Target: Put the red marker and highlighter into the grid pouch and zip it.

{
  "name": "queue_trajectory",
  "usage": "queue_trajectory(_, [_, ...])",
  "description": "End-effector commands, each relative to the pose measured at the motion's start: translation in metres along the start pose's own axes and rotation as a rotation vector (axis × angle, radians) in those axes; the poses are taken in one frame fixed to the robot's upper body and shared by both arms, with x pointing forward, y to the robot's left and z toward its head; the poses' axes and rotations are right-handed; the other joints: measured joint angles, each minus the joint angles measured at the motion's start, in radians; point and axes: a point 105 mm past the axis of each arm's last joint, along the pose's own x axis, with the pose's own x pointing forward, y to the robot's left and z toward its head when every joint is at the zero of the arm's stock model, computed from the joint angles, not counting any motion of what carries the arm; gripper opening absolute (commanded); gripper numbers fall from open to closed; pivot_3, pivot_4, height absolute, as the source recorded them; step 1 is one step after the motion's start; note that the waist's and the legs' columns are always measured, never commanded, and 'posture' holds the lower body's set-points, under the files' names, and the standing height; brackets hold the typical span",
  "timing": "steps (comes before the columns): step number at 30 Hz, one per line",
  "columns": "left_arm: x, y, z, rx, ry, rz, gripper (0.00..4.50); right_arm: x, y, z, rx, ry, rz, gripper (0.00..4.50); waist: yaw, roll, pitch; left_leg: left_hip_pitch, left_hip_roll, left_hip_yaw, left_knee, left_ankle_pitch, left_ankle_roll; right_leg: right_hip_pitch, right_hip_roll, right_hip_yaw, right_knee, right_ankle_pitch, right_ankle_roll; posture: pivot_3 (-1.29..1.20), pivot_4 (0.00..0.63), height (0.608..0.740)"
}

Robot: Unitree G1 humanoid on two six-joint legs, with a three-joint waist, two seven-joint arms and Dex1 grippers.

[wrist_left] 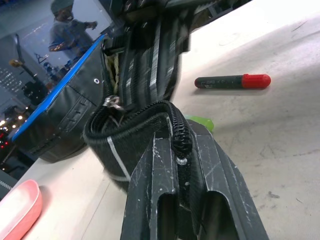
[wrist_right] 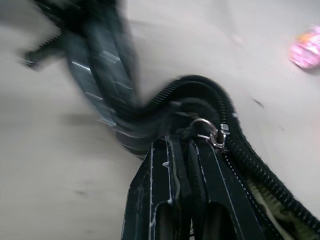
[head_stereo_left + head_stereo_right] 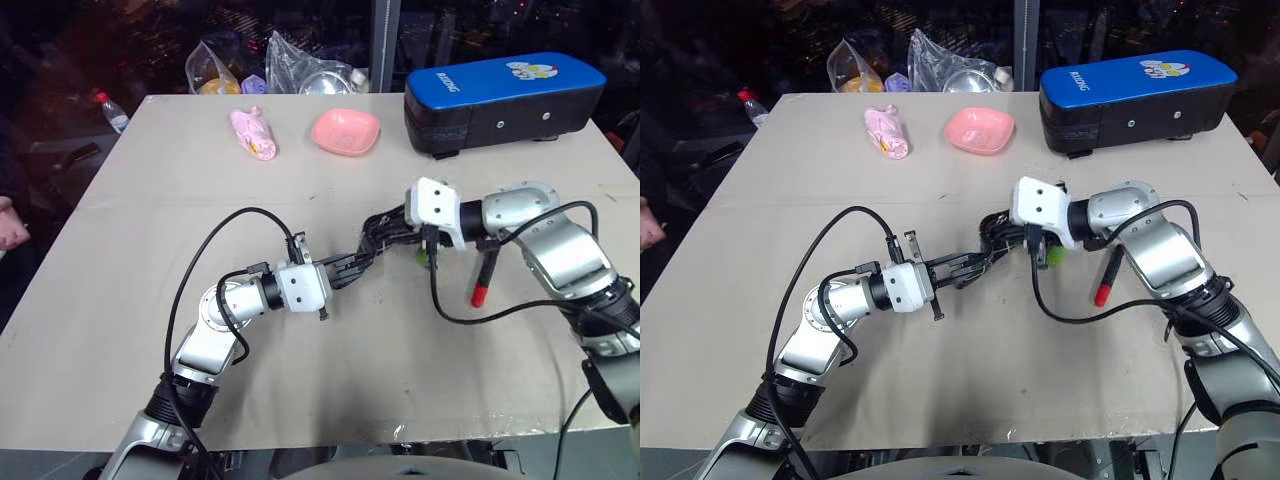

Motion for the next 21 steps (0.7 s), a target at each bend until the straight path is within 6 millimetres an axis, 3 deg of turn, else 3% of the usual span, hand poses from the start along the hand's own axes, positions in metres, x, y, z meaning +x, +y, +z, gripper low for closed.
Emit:
queue_trajectory(1, [-0.001,0.006,0.012,0.036,-0.041,0.018,0.07,-0.013,-0.023,0.002,-0.037,0.001,-0.11,0.0,0.002,0.0,0.0,0.0,0.0,0.0,0.0,0.0,0.0,0.0,0.0,0.0,0.0,0.0,0.0,0.0,0.15,0.734])
queue_trajectory(5, [-0.001,0.007,0.011,0.028,-0.035,0.029,0.07,-0.014,-0.021,0.0,-0.042,0.002,-0.099,0.0,0.0,0.0,0.0,0.0,0.0,0.0,0.0,0.0,0.0,0.0,0.0,0.0,0.0,0.0,0.0,0.0,0.15,0.734])
queue_trajectory(16, [-0.001,0.018,0.003,-0.043,-0.009,0.133,0.07,-0.015,0.012,0.008,0.036,-0.072,0.047,0.0,0.001,0.0,0.0,0.0,0.0,0.0,0.0,0.0,0.0,0.0,0.0,0.0,0.0,0.0,0.0,0.0,0.15,0.734])
queue_trajectory(17, [-0.001,0.018,0.003,-0.045,-0.006,0.135,0.0,-0.019,0.012,0.007,0.046,-0.065,0.051,0.48,0.001,0.0,0.0,0.0,0.0,0.0,0.0,0.0,0.0,0.0,0.0,0.0,0.0,0.0,0.0,0.0,0.15,0.734])
queue_trajectory(19, [-0.002,0.018,0.002,-0.048,-0.003,0.138,0.0,-0.024,0.011,0.006,0.064,-0.056,0.048,0.9,0.001,0.0,0.0,0.0,0.0,0.0,0.0,0.0,0.0,0.0,0.0,0.0,0.0,0.0,0.0,0.0,0.15,0.734])
queue_trajectory(21, [-0.002,0.018,0.002,-0.052,-0.001,0.142,0.0,-0.032,0.011,0.006,0.079,-0.051,0.054,1.81,0.001,0.0,0.0,0.0,0.0,0.0,0.0,0.0,0.0,0.0,0.0,0.0,0.0,0.0,0.0,0.0,0.15,0.734])
